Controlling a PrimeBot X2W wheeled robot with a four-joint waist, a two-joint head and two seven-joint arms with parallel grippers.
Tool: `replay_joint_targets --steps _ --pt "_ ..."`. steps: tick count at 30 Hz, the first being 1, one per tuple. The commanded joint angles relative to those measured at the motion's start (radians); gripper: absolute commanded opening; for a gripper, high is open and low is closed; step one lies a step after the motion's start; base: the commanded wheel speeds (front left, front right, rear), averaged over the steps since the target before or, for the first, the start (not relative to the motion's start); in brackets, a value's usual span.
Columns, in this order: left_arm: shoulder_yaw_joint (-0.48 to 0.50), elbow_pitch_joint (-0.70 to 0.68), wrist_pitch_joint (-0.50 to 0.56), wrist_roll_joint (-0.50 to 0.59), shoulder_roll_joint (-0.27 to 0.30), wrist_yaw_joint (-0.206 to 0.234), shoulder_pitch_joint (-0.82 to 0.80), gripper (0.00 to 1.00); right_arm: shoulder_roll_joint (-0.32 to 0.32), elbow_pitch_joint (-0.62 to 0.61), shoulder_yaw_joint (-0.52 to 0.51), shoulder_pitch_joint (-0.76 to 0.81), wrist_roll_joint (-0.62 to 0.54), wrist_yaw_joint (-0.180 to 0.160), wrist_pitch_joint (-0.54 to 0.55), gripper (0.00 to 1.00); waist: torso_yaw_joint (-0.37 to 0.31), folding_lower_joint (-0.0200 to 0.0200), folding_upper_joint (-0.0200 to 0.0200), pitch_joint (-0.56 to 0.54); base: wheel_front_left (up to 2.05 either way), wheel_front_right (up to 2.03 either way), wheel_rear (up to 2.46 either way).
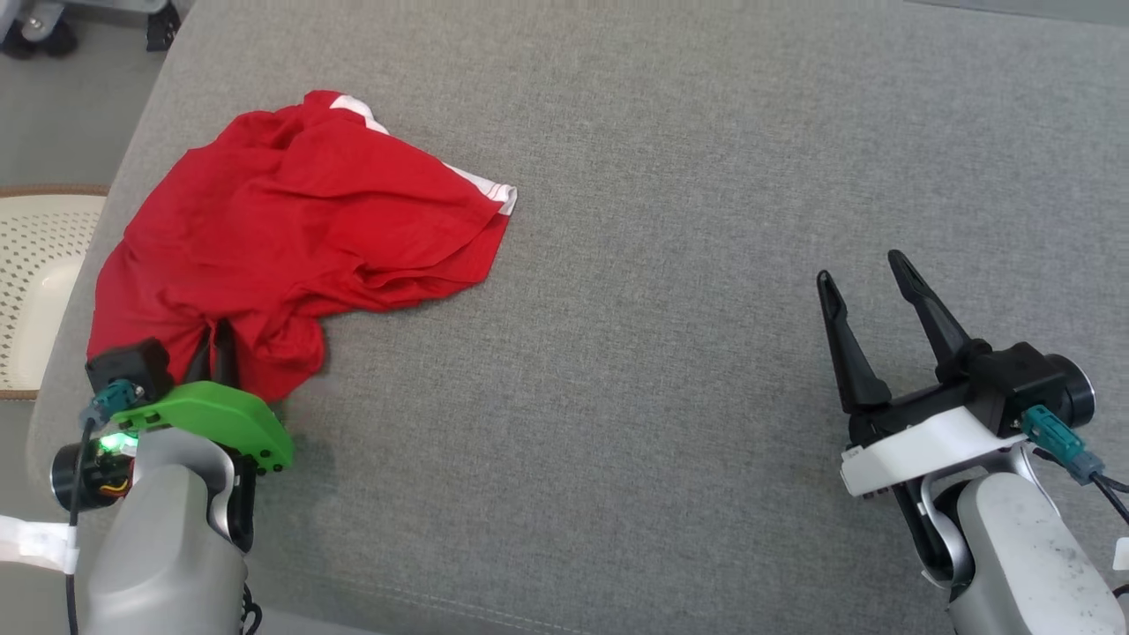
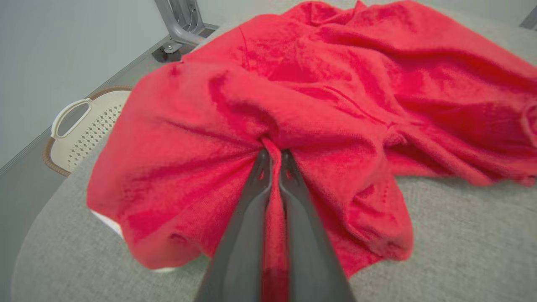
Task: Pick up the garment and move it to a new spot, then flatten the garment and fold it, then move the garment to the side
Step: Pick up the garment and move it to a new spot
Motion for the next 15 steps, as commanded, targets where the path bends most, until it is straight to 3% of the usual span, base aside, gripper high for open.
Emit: replay_joint_targets --steps 1,8,15 --pt "0.006 -0.025 -0.007 -0.009 0.009 -0.003 0.012 0.00 0.007 0.004 -0.002 0.005 0.005 0.000 -0.004 1.00 -0.017 -0.0001 0.0000 -0.044 0.00 0.00 0.00" --pt "0.021 -0.254 -0.011 -0.006 -0.006 -0.010 0.068 0.00 0.047 0.009 -0.010 0.021 0.010 0.000 -0.004 1.00 -0.052 -0.0001 0.0000 -0.120 0.00 0.00 0.00" --pt "-0.039 -0.469 -0.005 0.023 -0.051 -0.008 0.133 0.00 0.080 0.008 -0.018 0.033 0.014 0.000 -0.004 1.00 -0.122 -0.0001 0.0000 -0.157 0.00 0.00 0.00"
